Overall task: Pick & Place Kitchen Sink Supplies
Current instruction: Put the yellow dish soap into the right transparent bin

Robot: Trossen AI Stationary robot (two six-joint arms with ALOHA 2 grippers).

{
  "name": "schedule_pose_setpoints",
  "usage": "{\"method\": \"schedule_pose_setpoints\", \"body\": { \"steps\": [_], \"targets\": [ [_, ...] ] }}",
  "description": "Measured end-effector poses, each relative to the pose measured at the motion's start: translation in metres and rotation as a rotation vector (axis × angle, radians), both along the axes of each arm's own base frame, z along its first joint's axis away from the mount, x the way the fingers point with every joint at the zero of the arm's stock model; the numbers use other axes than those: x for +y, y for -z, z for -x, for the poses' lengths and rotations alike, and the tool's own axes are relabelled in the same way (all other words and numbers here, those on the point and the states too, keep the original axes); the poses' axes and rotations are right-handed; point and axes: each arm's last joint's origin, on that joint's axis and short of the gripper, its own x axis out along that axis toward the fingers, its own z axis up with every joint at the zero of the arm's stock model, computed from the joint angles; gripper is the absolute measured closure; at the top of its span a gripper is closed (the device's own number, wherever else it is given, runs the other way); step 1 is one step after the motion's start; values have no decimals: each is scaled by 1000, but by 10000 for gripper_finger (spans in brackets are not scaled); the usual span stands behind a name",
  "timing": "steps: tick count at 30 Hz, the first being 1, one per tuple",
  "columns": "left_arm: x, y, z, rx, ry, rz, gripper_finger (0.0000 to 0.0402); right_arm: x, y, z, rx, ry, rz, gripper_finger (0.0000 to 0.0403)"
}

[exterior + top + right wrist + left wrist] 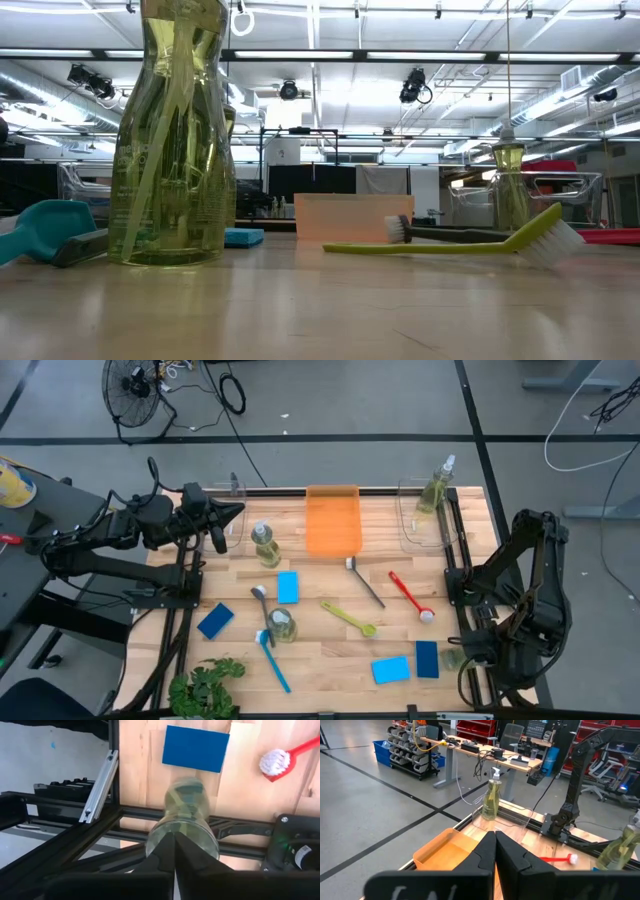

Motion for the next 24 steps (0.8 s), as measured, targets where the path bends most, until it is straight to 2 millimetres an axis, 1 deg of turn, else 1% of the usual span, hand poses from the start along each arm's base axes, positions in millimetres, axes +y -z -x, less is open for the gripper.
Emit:
{"method": "schedule_pose_setpoints", "body": {
  "steps": [6, 11, 14, 20, 24],
  "targets": [
    [0, 0, 0, 0, 0, 0, 390, 0, 0, 0, -7, 2, 1, 350],
    [0, 0, 0, 0, 0, 1, 390, -1, 0, -2, -67, 47, 33, 314],
    [0, 0, 0, 0, 0, 1, 390, -3, 0, -2, -79, 59, 52, 280],
    [0, 0, 0, 0, 0, 1, 390, -5, 1, 0, -32, 64, 61, 199],
    [0, 0, 0, 0, 0, 1, 390, -4, 0, 1, 15, 57, 45, 162]
  ]
}}
